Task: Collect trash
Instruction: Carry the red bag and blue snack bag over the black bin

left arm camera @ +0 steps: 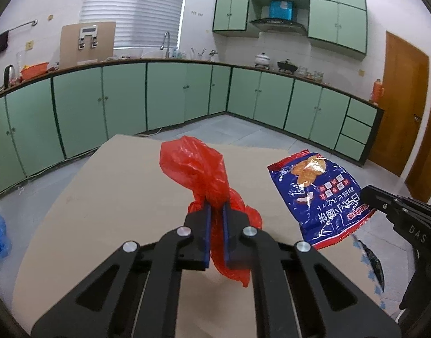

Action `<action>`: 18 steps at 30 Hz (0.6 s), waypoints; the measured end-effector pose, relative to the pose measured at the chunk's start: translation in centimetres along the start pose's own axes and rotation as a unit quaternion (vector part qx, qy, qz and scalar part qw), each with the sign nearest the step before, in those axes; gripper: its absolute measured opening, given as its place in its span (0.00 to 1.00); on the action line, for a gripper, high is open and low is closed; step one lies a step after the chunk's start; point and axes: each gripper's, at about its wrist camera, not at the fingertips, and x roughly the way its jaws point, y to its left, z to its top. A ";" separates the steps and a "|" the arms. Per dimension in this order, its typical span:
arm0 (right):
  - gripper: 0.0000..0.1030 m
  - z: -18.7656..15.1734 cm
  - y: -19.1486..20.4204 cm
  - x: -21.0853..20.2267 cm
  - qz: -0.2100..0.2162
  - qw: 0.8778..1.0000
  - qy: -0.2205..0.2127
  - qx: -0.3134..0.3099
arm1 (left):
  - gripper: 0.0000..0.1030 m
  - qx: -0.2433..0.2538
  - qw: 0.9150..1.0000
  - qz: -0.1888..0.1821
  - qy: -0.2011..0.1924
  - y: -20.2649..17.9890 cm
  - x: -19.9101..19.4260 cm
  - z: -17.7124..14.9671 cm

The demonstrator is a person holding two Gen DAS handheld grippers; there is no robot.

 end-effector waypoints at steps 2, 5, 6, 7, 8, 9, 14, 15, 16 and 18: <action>0.03 0.3 -0.5 -0.5 -0.004 1.000 -0.006 0.001 | 0.05 0.005 1.000 -0.006 -0.007 -0.8 -0.3 0.3; 0.03 0.5 -1.5 -1.5 -0.015 1.000 -0.015 0.002 | 0.05 0.012 1.000 -0.014 -0.016 -2.0 -0.7 0.7; 0.03 0.5 -2.0 -1.9 -0.019 1.000 -0.018 0.004 | 0.05 0.015 1.000 -0.017 -0.018 -2.4 -0.8 0.8; 0.03 0.5 -2.4 -2.2 -0.022 1.000 -0.019 0.007 | 0.05 0.017 0.999 -0.020 -0.020 -2.9 -0.9 0.9; 0.03 0.4 -2.9 -2.5 -0.025 0.999 -0.020 0.010 | 0.05 0.021 0.999 -0.025 -0.022 -3.6 -0.9 1.0; 0.03 0.4 -3.5 -2.8 -0.030 0.999 -0.022 0.014 | 0.05 0.024 0.999 -0.029 -0.023 -4.2 -1.0 1.0; 0.03 -0.1 -6.4 -4.5 -0.053 0.998 -0.026 0.030 | 0.05 0.043 0.997 -0.061 -0.026 -8.0 -0.9 1.1; 0.03 -0.2 -7.1 -4.9 -0.059 0.997 -0.027 0.033 | 0.05 0.047 0.996 -0.070 -0.027 -8.9 -0.9 1.0; 0.03 -0.3 -7.8 -5.4 -0.065 0.997 -0.028 0.036 | 0.05 0.051 0.995 -0.078 -0.027 -9.9 -0.9 0.9; 0.03 -0.5 -9.2 -6.2 -0.078 0.996 -0.030 0.042 | 0.05 0.056 0.994 -0.091 -0.026 -11.4 -0.9 0.6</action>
